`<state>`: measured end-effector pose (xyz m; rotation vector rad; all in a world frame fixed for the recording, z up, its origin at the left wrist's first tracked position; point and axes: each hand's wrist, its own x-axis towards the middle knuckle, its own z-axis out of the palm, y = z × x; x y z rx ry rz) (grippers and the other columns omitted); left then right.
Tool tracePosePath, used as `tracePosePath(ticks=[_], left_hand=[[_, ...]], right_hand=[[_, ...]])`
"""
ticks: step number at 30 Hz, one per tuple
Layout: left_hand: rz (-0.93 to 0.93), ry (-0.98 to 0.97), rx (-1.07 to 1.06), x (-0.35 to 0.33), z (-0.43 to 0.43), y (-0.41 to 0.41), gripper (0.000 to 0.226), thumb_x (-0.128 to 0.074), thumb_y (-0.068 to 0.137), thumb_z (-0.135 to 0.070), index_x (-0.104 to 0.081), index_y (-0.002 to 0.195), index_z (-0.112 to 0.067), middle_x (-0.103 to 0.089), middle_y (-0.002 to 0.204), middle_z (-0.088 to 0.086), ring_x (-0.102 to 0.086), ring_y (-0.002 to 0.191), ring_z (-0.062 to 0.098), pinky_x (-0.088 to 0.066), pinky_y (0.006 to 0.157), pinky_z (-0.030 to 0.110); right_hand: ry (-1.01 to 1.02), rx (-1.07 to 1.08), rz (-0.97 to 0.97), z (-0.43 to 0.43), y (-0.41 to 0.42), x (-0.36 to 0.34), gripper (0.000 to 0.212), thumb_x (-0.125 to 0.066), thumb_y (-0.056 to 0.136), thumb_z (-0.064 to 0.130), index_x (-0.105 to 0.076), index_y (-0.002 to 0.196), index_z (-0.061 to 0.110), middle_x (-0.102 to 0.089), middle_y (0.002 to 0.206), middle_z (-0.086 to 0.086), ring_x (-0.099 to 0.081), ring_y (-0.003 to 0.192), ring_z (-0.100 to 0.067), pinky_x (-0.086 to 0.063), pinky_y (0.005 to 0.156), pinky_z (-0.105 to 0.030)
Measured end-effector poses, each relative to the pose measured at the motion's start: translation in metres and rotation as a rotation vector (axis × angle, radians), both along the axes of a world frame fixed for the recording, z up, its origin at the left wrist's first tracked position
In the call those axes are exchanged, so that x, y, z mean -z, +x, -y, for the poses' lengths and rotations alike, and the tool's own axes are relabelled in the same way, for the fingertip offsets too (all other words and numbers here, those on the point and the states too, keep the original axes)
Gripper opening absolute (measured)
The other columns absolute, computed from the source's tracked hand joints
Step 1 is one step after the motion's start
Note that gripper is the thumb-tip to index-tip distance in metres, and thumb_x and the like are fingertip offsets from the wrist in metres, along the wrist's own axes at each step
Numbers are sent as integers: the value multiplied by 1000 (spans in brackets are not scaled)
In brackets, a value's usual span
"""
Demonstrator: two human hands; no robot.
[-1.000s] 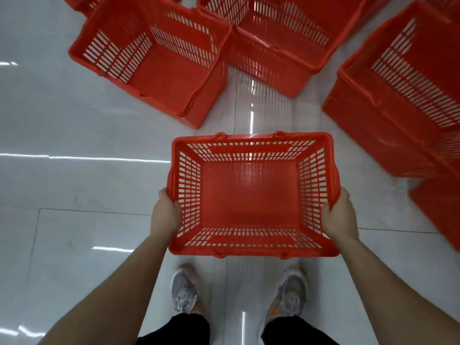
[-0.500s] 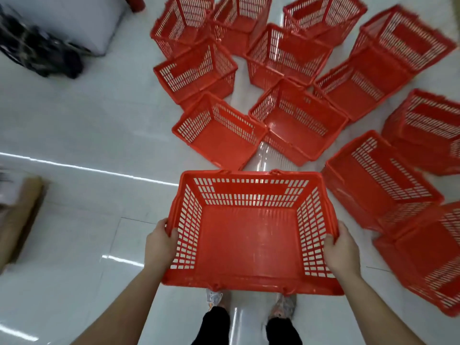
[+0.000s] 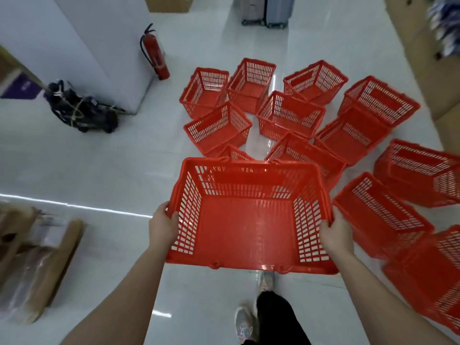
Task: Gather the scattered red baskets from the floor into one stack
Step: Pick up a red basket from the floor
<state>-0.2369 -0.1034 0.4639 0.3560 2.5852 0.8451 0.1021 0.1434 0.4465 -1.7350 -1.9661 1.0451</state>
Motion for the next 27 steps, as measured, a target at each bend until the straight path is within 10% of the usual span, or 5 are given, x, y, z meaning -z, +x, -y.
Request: tracePosePath(ticks=[12, 27], left_hand=[[-19, -87, 172, 29, -149, -151, 41, -56, 97, -20, -53, 136, -11, -69, 115, 10, -66, 85, 23, -54, 79, 39], [4, -178, 446, 263, -330, -311, 43, -61, 92, -21, -54, 134, -13, -70, 112, 8, -58, 77, 14, -45, 67, 25]], right_hand=[[-72, 164, -60, -99, -118, 45, 46, -52, 87, 5, -58, 128, 24, -68, 105, -7, -64, 98, -32, -45, 82, -34], [-114, 413, -3, -193, -239, 263, 57, -52, 90, 8, -48, 145, 23, -62, 132, -4, -58, 119, -25, -41, 106, -33]])
